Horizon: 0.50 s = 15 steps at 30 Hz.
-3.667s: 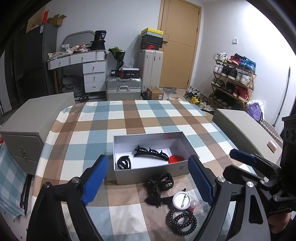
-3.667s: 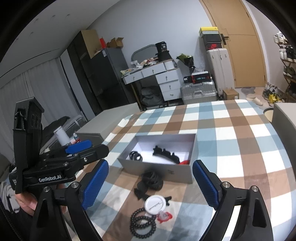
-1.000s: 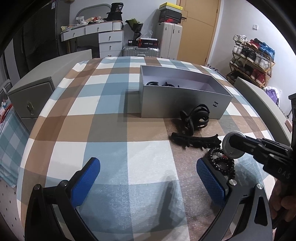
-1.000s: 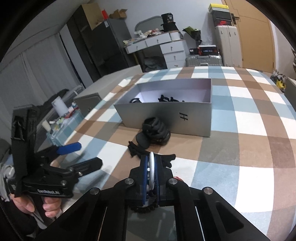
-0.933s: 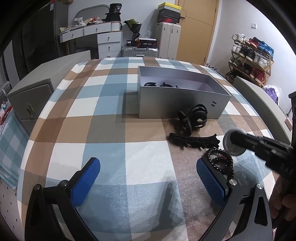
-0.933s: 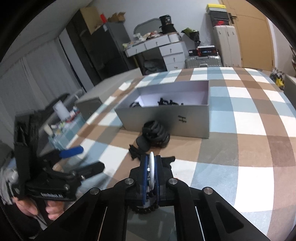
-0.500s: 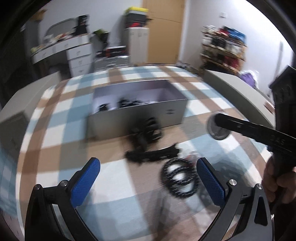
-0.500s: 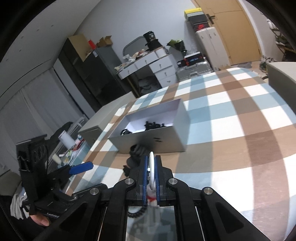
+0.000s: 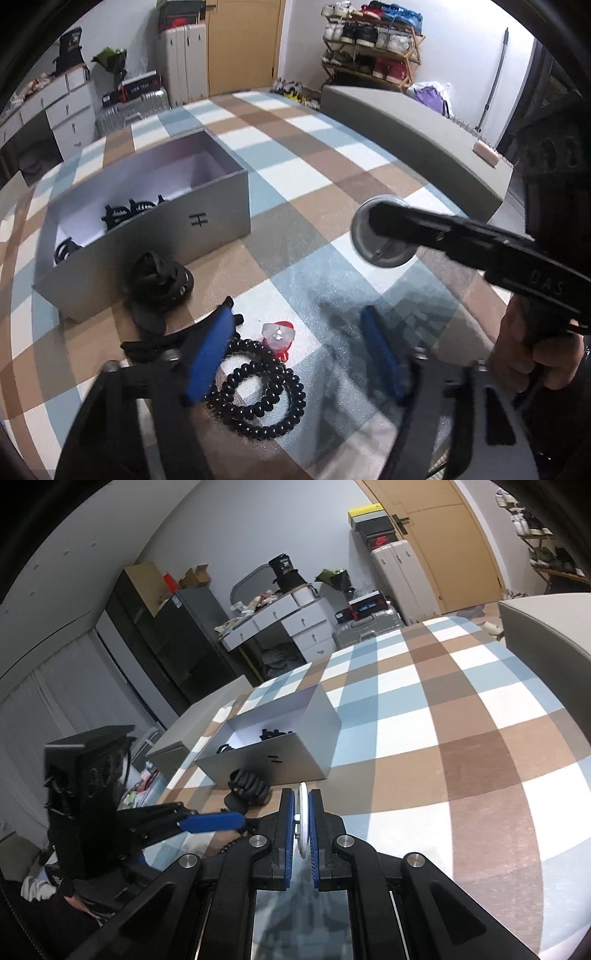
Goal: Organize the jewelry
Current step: 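Close the left gripper on the red-capped clear holder while the right gripper holds the badge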
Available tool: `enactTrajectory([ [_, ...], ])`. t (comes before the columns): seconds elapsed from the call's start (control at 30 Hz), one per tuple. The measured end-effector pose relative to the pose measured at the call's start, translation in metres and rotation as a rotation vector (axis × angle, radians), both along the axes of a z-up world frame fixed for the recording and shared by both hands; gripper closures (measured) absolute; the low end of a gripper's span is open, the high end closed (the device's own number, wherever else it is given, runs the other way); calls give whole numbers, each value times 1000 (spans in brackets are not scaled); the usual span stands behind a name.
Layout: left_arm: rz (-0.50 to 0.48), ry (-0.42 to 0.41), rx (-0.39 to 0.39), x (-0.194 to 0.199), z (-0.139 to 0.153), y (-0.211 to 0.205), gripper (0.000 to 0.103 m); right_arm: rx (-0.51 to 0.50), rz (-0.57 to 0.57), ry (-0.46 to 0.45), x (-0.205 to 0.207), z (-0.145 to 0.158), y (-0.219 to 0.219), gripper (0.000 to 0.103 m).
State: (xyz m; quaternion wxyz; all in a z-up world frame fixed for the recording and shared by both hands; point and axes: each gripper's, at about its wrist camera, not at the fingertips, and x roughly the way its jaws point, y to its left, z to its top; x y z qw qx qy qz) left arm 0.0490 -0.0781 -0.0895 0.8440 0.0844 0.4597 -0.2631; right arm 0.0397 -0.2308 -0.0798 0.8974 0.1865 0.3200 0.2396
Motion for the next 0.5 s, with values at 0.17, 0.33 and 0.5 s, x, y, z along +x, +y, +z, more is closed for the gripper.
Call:
enactTrajectory([
  [0.17, -9, 19, 9, -2, -4, 0, 70, 18, -10, 1, -1, -1, -6, 96],
  [0.33, -14, 41, 23, 1, -11, -2, 86, 22, -7, 10, 0, -3, -7, 96],
  [0.5, -2, 47, 27, 1, -12, 1, 89, 22, -10, 11, 0, -3, -7, 96],
])
